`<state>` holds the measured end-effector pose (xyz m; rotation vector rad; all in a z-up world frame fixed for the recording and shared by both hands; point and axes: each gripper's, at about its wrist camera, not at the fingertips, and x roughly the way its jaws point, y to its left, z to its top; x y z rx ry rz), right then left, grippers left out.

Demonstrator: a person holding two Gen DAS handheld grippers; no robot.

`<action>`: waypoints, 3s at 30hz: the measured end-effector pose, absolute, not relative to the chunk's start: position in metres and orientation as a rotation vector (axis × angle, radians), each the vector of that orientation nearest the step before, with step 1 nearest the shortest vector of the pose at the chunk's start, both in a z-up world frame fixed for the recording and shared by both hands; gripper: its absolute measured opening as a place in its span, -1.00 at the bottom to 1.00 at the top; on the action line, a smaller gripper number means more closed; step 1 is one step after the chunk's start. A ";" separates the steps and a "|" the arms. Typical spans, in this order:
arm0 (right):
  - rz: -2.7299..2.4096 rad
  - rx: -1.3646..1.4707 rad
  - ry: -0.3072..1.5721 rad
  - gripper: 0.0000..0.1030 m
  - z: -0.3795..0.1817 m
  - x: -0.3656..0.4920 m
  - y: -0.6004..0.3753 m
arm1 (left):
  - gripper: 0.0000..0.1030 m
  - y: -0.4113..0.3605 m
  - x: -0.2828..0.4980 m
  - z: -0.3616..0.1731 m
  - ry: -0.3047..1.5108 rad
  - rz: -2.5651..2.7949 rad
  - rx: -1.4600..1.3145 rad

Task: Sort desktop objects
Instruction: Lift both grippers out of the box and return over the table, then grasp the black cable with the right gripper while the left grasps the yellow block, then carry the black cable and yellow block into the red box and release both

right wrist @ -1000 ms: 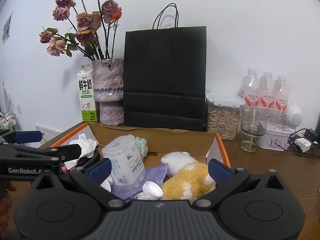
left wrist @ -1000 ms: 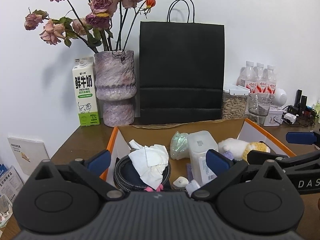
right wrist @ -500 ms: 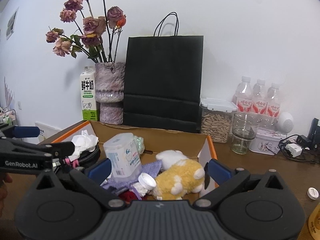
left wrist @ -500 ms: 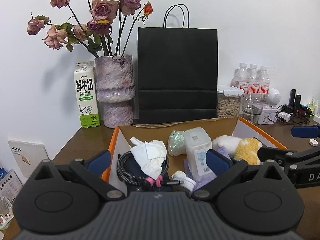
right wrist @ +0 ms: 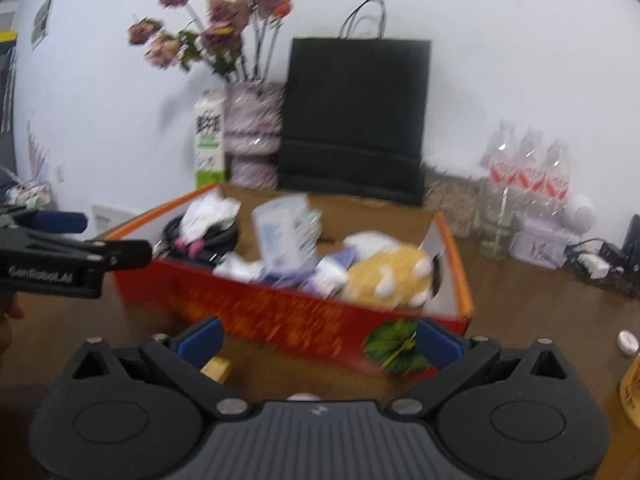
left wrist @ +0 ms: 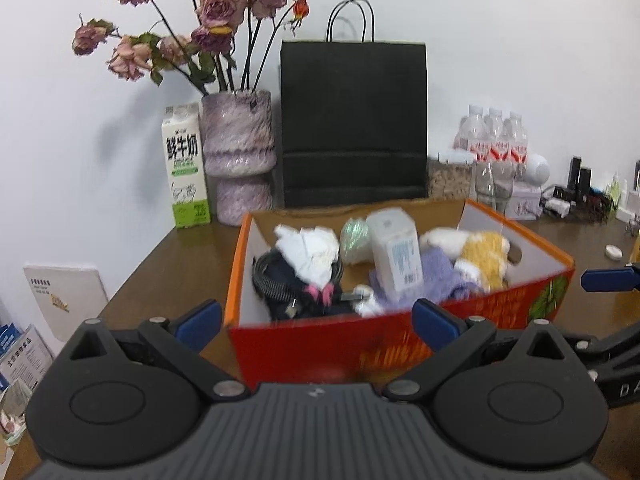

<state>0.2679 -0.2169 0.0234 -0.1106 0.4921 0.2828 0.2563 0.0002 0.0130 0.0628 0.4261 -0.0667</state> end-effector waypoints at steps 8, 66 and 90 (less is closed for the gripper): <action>0.351 -0.129 0.568 0.52 0.005 0.241 -0.192 | 1.00 0.015 0.230 -0.003 0.495 -0.077 0.059; 0.219 -0.086 0.513 -0.45 0.011 0.246 -0.242 | 1.00 -0.052 0.238 -0.013 0.606 -0.199 0.089; 0.239 -0.015 0.482 -0.45 0.010 0.248 -0.259 | -0.58 -0.086 0.266 -0.026 0.681 -0.194 0.023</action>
